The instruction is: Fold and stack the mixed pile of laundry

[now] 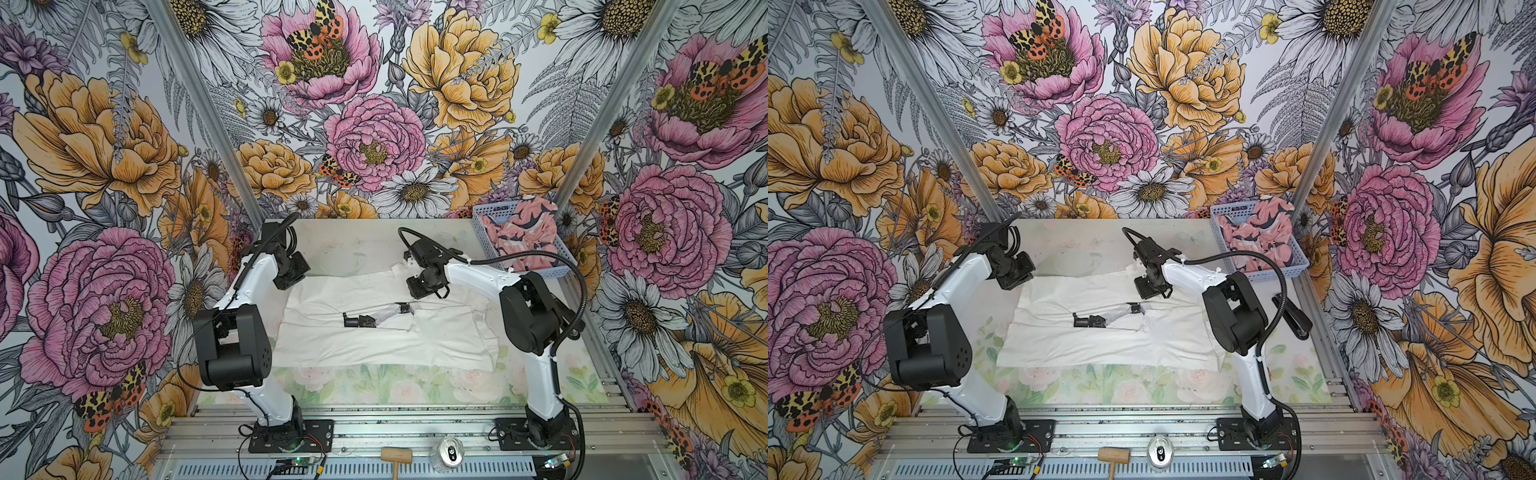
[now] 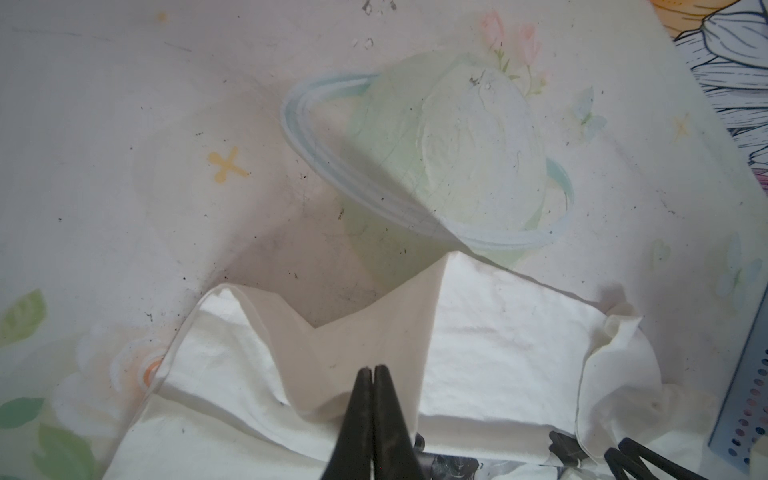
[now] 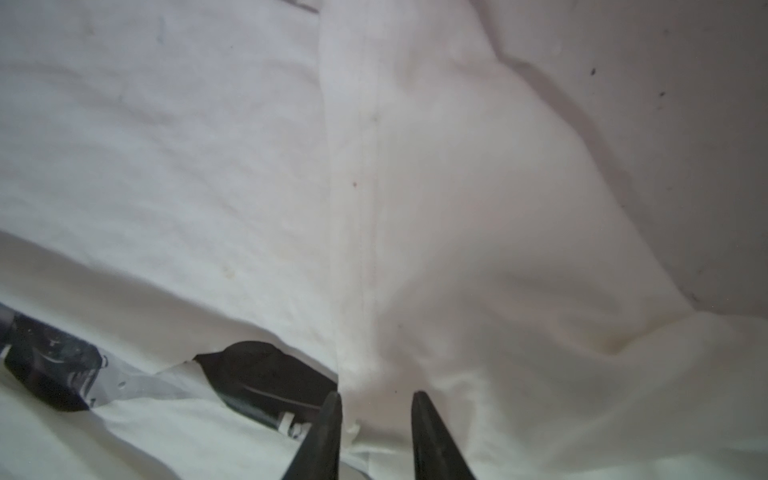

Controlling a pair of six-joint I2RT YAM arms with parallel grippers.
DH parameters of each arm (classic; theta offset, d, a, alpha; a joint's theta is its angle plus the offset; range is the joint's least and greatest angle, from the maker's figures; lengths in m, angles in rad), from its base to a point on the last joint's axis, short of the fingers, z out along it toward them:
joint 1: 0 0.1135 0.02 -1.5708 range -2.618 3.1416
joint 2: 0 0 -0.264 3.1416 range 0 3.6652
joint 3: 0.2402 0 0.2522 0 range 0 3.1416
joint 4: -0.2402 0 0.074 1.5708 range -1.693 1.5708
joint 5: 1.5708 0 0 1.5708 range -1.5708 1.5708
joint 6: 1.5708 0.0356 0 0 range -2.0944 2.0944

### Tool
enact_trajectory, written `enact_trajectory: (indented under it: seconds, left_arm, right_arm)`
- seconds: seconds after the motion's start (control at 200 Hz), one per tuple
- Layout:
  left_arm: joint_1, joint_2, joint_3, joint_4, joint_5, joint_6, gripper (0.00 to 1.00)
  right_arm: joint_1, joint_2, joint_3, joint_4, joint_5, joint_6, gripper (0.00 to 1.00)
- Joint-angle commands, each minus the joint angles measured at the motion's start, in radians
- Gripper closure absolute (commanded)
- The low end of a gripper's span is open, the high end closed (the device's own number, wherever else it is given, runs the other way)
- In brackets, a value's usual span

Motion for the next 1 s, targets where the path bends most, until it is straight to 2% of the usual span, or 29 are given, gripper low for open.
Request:
enact_trajectory:
  seconds: [0.0, 0.185, 0.46, 0.7, 0.996]
  left_arm:
    - [-0.003, -0.024, -0.012, 0.017, 0.017, -0.009, 1.00]
    - [-0.001, -0.028, -0.016, 0.017, 0.014, -0.010, 1.00]
    - [0.001, -0.036, -0.018, 0.016, 0.014, -0.012, 1.00]
    - [0.000, -0.042, -0.010, 0.016, 0.020, -0.015, 1.00]
    - [0.001, 0.014, 0.105, 0.016, 0.032, -0.005, 1.00]
  right_arm:
    - [0.008, 0.020, 0.031, -0.015, 0.022, -0.016, 0.70]
    - [0.010, 0.021, 0.030, -0.023, 0.048, -0.020, 0.77]
    - [0.012, 0.007, 0.019, -0.026, 0.068, -0.021, 1.00]
    - [-0.002, -0.057, 0.015, -0.027, 0.073, -0.006, 1.00]
    - [-0.097, -0.147, 0.097, -0.025, 0.047, 0.034, 1.00]
